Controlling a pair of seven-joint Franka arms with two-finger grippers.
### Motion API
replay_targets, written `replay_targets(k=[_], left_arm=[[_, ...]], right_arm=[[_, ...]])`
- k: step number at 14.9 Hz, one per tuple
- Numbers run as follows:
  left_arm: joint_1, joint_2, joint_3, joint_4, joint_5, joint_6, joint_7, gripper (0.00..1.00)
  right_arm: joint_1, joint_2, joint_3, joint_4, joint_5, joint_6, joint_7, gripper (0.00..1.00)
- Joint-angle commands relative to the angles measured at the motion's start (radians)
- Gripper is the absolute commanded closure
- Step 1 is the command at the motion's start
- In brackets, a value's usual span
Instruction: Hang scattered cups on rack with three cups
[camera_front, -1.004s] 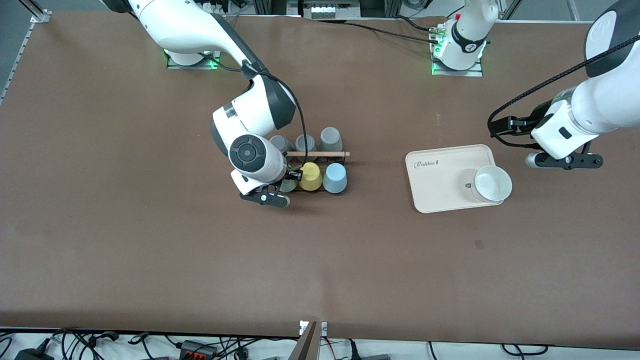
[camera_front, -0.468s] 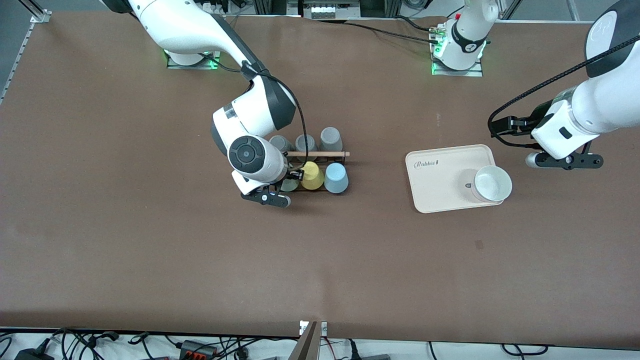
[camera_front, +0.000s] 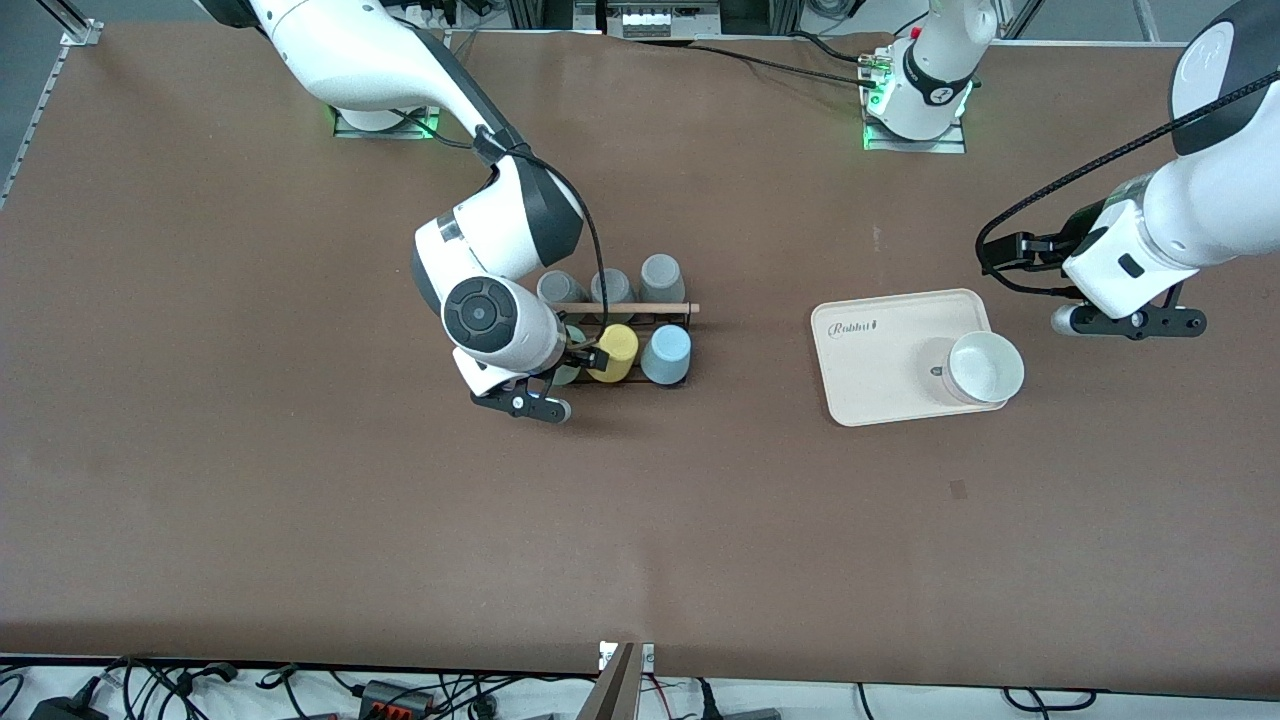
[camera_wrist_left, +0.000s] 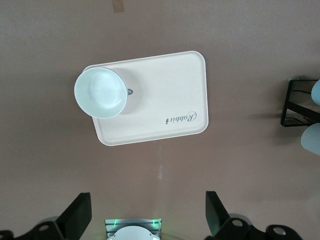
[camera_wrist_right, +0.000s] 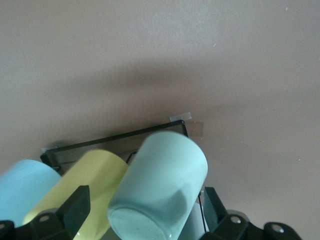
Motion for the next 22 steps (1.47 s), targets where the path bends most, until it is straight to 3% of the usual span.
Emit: replay_targets(k=[1, 6, 8, 15, 22], left_arm=[[0.009, -0.030, -0.003, -0.030, 0.009, 0.008, 0.023, 0.00], [0.007, -0.030, -0.003, -0.032, 0.009, 0.008, 0.023, 0.00], [0.007, -0.030, -0.003, -0.032, 0.009, 0.008, 0.023, 0.00], [0.007, -0.030, -0.003, -0.032, 0.009, 0.008, 0.023, 0.00], [0.009, -0.030, -0.003, -0.032, 0.009, 0.008, 0.023, 0.00]], right_arm=[[-0.029, -0.020, 0.001, 0.046, 0.016, -0.047, 0.008, 0.00], [-0.109, -0.020, 0.001, 0.171, 0.010, -0.145, -0.001, 0.00], [-0.165, -0.045, 0.002, 0.173, 0.001, -0.145, -0.044, 0.00], [-0.380, -0.102, 0.003, 0.172, -0.128, -0.186, -0.484, 0.00], [-0.521, -0.220, 0.004, 0.172, -0.165, -0.228, -0.593, 0.00]])
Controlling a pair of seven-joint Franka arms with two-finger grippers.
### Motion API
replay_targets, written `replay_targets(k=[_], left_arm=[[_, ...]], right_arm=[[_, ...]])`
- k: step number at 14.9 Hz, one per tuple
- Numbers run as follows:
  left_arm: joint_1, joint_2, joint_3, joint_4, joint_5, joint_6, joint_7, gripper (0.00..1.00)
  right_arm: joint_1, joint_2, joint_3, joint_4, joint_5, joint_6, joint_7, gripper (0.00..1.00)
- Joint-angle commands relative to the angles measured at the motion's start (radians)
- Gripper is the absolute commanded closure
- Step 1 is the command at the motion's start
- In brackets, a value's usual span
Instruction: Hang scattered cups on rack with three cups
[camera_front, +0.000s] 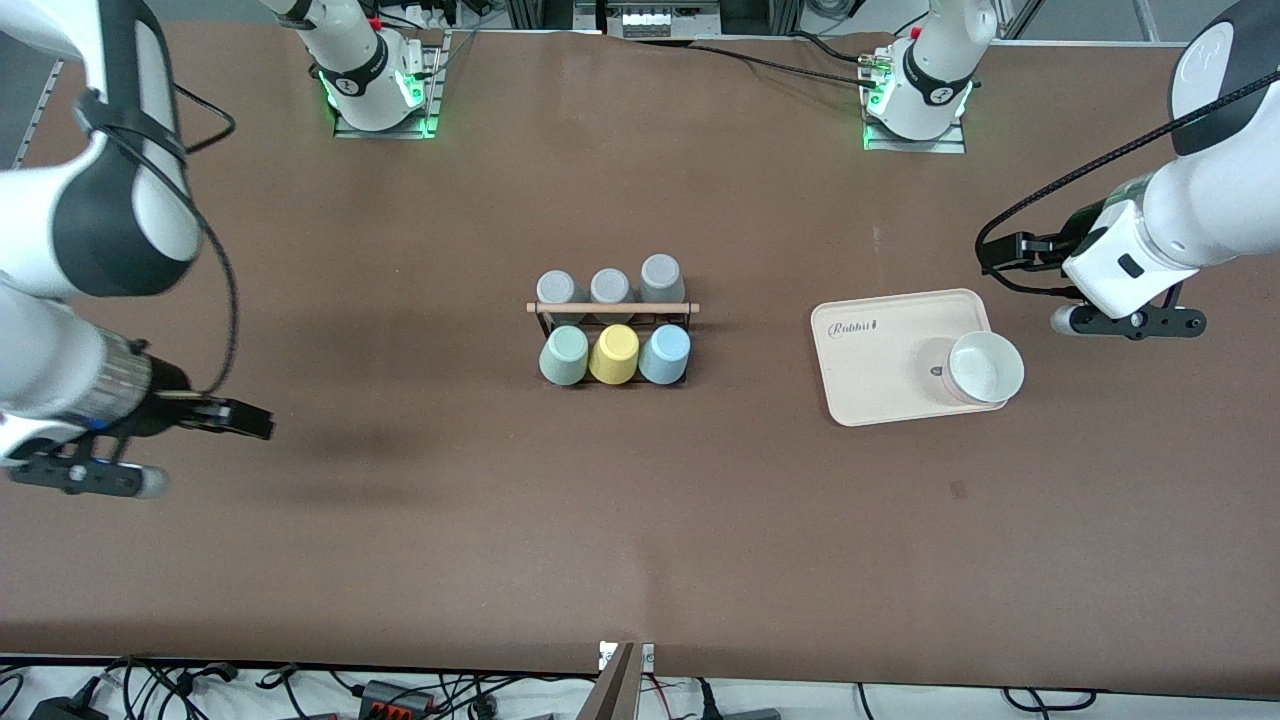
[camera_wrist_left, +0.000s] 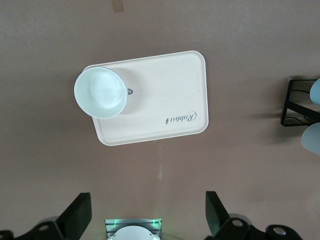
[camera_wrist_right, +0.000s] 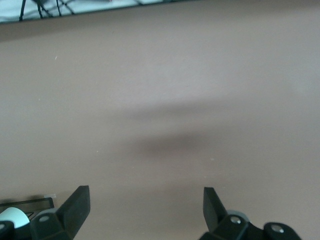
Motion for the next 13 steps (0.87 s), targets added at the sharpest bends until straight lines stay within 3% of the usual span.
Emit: replay_targets(k=[1, 3, 6, 13], left_arm=[[0.009, -0.030, -0.003, -0.031, 0.009, 0.008, 0.022, 0.00], [0.007, -0.030, -0.003, -0.030, 0.007, 0.008, 0.022, 0.00], [0.007, -0.030, -0.003, -0.030, 0.007, 0.008, 0.020, 0.00], [0.007, -0.030, -0.003, -0.030, 0.007, 0.008, 0.020, 0.00]], right_arm=[[-0.042, -0.051, 0.018, -0.009, -0.016, -0.043, -0.075, 0.00], [-0.047, -0.100, 0.011, -0.048, -0.017, -0.036, -0.126, 0.00], [-0.099, -0.234, 0.013, -0.237, -0.016, 0.042, -0.179, 0.00], [-0.104, -0.289, -0.010, -0.286, -0.044, 0.038, -0.247, 0.00]])
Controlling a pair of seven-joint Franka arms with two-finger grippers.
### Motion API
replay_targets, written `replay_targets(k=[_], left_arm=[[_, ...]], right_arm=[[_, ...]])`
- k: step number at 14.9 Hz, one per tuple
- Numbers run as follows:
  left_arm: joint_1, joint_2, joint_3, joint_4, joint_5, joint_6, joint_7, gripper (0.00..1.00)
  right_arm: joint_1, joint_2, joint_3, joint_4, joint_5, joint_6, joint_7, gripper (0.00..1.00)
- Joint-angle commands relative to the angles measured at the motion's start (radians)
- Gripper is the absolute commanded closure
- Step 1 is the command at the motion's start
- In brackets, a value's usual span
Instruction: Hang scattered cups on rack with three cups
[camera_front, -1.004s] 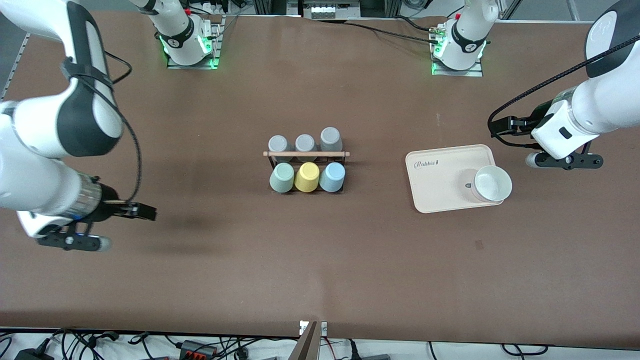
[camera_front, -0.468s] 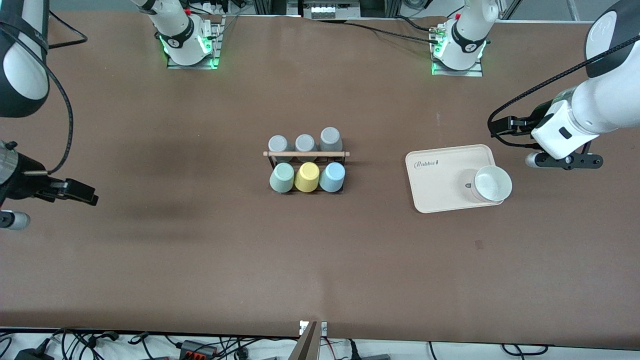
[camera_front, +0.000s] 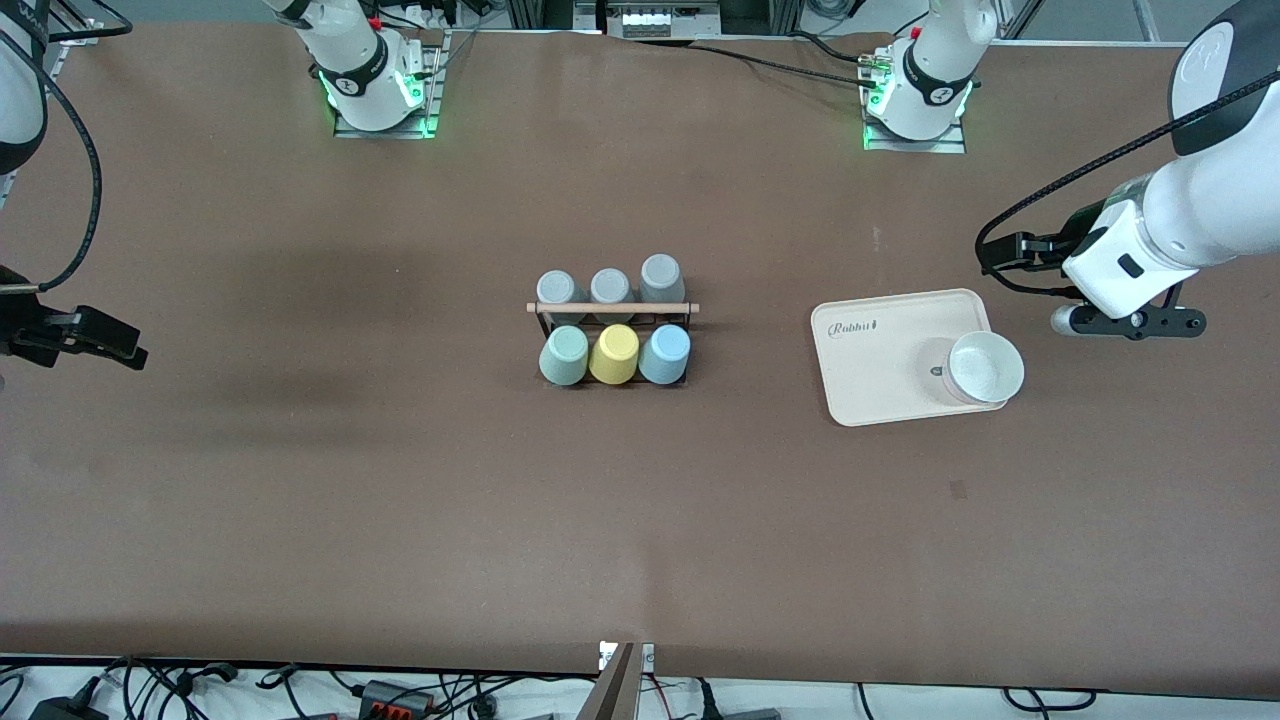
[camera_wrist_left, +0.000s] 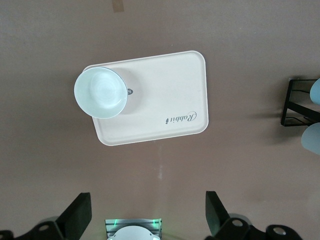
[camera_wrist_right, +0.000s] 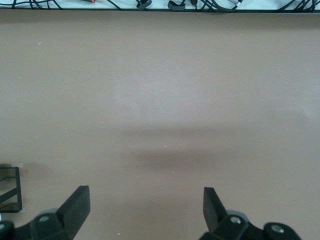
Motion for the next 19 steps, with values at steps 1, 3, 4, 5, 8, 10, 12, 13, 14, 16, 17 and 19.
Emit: replay_targets(k=[1, 3, 4, 5, 8, 10, 12, 13, 14, 16, 17, 19], left_arm=[[0.007, -0.030, -0.003, -0.030, 0.007, 0.008, 0.020, 0.00], [0.007, -0.030, -0.003, -0.030, 0.007, 0.008, 0.020, 0.00], [0.007, -0.030, -0.003, -0.030, 0.007, 0.008, 0.020, 0.00], [0.007, -0.030, -0.003, -0.030, 0.007, 0.008, 0.020, 0.00], [0.007, -0.030, -0.003, -0.031, 0.007, 0.008, 0.020, 0.00], [0.007, -0.030, -0.003, -0.031, 0.007, 0.008, 0.020, 0.00], [0.007, -0.030, -0.003, -0.031, 0.007, 0.008, 0.020, 0.00], [0.007, -0.030, -0.003, -0.031, 0.007, 0.008, 0.020, 0.00], [0.007, -0.030, -0.003, -0.031, 0.007, 0.008, 0.020, 0.00], [0.007, -0.030, -0.003, -0.031, 0.007, 0.008, 0.020, 0.00], [0.007, -0.030, -0.003, -0.031, 0.007, 0.008, 0.020, 0.00], [0.007, -0.030, -0.003, -0.031, 0.007, 0.008, 0.020, 0.00]], right_arm=[[-0.008, -0.067, 0.001, -0.095, -0.014, 0.029, -0.030, 0.00], [-0.006, -0.133, 0.001, -0.195, -0.014, 0.061, -0.030, 0.00], [-0.006, -0.162, 0.001, -0.246, -0.016, 0.084, -0.032, 0.00], [-0.003, -0.190, 0.001, -0.286, -0.016, 0.097, -0.032, 0.00], [-0.005, -0.254, 0.001, -0.378, -0.011, 0.098, -0.029, 0.00], [-0.001, -0.291, 0.003, -0.430, -0.005, 0.106, -0.027, 0.00], [-0.001, -0.304, 0.003, -0.439, -0.005, 0.102, -0.032, 0.00], [-0.001, -0.304, 0.003, -0.433, -0.005, 0.095, -0.032, 0.00], [-0.001, -0.304, 0.004, -0.432, -0.006, 0.086, -0.032, 0.00], [-0.001, -0.310, 0.004, -0.430, -0.008, 0.071, -0.034, 0.00], [-0.001, -0.316, 0.004, -0.429, -0.008, 0.057, -0.034, 0.00], [0.000, -0.314, 0.007, -0.430, -0.009, 0.059, -0.034, 0.00]])
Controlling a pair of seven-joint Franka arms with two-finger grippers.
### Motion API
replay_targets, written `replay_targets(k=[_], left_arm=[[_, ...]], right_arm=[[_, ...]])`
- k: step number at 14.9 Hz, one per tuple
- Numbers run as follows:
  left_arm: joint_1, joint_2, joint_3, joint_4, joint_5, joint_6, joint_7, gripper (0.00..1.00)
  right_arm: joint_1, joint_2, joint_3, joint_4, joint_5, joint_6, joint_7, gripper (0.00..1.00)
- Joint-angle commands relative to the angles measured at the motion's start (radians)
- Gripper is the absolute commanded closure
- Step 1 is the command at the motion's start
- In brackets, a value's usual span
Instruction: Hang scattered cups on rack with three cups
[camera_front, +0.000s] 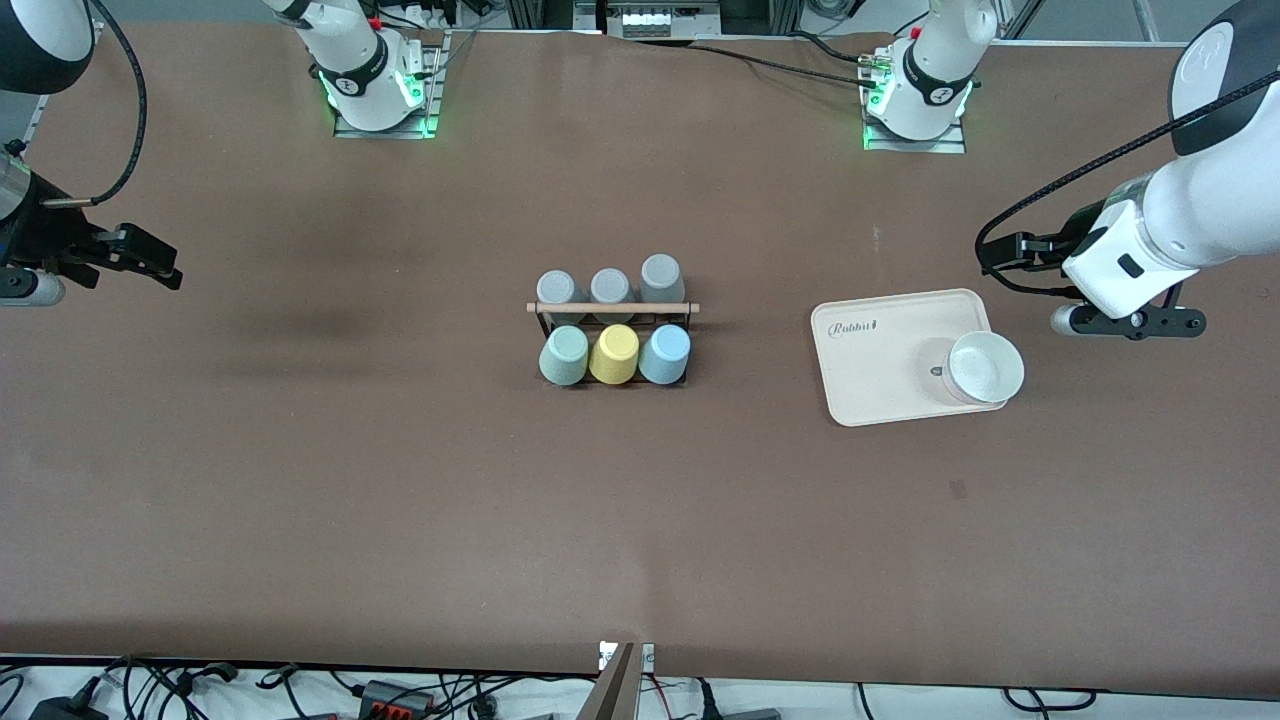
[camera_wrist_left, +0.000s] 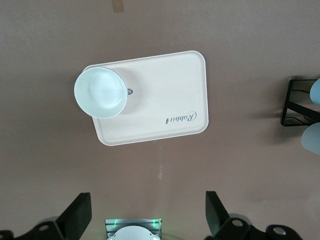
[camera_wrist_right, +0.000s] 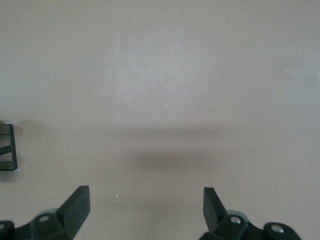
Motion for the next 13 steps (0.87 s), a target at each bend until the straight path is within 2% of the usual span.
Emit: replay_targets(k=[1, 13], left_arm=[[0.007, -0.030, -0.003, -0.030, 0.007, 0.008, 0.020, 0.00], [0.006, -0.030, -0.003, -0.030, 0.007, 0.008, 0.020, 0.00]], right_arm=[[-0.003, -0.029, 0.008, -0.026, -0.008, -0.004, -0.015, 0.00], [-0.003, -0.027, 0.008, -0.031, 0.035, 0.006, -0.007, 0.00]])
